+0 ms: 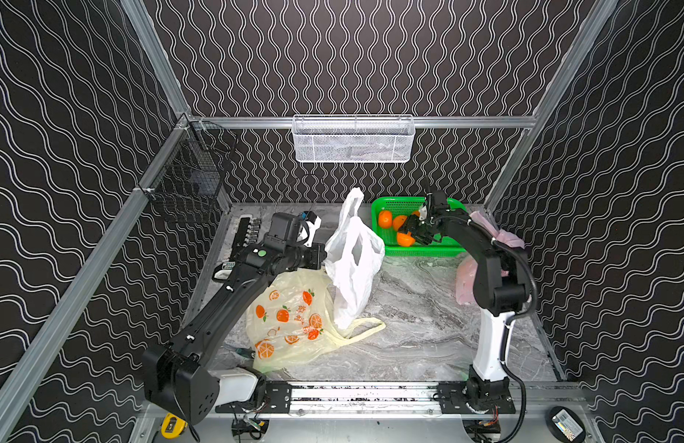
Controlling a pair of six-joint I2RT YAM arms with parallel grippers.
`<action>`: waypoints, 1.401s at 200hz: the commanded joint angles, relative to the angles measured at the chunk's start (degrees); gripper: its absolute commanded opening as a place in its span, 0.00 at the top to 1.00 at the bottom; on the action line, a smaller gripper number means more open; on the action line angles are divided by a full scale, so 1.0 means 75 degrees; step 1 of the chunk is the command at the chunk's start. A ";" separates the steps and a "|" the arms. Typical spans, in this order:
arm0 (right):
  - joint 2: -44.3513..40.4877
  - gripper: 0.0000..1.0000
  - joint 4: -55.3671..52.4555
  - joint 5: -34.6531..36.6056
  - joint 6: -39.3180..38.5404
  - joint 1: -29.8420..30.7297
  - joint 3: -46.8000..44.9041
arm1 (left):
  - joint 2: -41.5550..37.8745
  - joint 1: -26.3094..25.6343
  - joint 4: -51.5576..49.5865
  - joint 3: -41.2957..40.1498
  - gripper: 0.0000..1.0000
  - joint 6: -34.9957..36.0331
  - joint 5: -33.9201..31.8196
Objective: Place the oranges into plastic bags & tie knots
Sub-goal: Pick up the orange from the basket, then place the orange in the plastic bag.
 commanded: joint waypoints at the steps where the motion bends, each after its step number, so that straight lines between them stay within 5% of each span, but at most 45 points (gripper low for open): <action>1: -0.1132 0.46 0.0502 -0.0254 -0.0166 -0.0021 -0.0652 | -0.0155 0.0108 0.1099 -0.0279 1.00 -0.0645 0.0976; 69: -0.4261 0.45 0.1469 -0.1711 -0.0606 0.0387 -0.2179 | -0.0341 0.0525 0.2685 -0.1003 1.00 -0.1561 0.2122; 121: -0.3910 0.44 0.0849 -0.2605 -0.1355 0.1779 -0.0990 | -0.0241 0.0536 0.2700 -0.1059 1.00 -0.1405 0.2173; 181: -0.2716 0.39 0.0499 -0.2041 -0.1496 0.2825 -0.0335 | -0.0254 0.0548 0.2406 -0.1015 1.00 -0.1153 0.2088; 221: -0.2613 0.00 0.0065 -0.1445 -0.1680 0.2957 -0.0013 | -0.0129 0.0549 0.1514 -0.0689 1.00 -0.0612 0.1430; 280: -0.4035 0.00 0.0205 0.0839 -0.1556 0.2872 -0.0809 | -0.0022 0.0551 0.0419 -0.0121 1.00 0.0237 0.0513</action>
